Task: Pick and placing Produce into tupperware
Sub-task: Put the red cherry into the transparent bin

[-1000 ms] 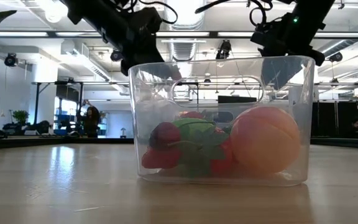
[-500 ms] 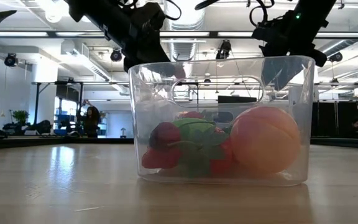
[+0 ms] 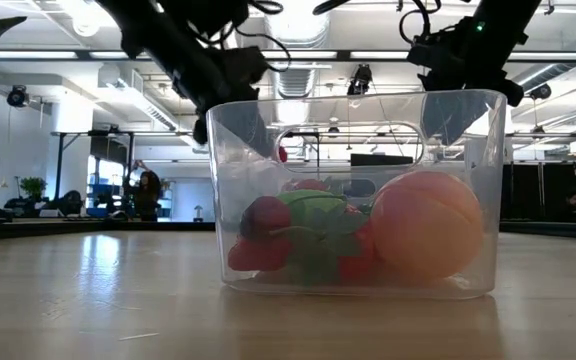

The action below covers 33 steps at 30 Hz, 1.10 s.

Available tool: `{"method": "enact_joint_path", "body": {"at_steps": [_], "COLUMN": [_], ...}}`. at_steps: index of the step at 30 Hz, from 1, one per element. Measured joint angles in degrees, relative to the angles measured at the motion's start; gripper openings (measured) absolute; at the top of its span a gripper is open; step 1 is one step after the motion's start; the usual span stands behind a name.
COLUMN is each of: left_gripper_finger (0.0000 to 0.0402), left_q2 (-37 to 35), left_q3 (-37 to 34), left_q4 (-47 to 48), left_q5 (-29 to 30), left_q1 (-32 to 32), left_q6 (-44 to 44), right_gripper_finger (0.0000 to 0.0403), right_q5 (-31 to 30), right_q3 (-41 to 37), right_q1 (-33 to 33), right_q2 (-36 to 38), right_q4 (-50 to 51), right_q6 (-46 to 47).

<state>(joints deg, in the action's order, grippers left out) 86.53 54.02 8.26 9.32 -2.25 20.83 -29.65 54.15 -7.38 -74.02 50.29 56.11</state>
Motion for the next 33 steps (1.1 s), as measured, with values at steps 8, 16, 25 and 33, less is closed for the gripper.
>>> {"method": "enact_joint_path", "body": {"at_steps": [8,16,25,33], "left_gripper_finger": [0.0046,0.0046,0.0058,0.0109], "left_q2": [1.76,1.35,3.28,7.60], "left_q3": [0.70,1.48,0.61,0.28], "left_q4": [-0.96,-2.17,-1.03,-0.19], "left_q5": [-2.77,-5.89,-1.27,-2.46], "left_q1": [-0.72,-0.99,-1.18,-1.53], "left_q6": [4.86,4.53,5.79,10.52], "right_gripper_finger": [0.0233,0.0233,0.0233,0.0233], "right_q5": [-0.13,-0.15,-0.15,-0.15], "right_q3": [0.00,-0.02,-0.04,-0.07], "right_q1": [0.00,0.00,0.00,0.00], "right_q2": [0.00,0.00,0.00,0.00], "right_q4": [0.43,0.44,0.45,0.43], "right_q6": [-0.67,-1.30,-1.98,-1.91]}}
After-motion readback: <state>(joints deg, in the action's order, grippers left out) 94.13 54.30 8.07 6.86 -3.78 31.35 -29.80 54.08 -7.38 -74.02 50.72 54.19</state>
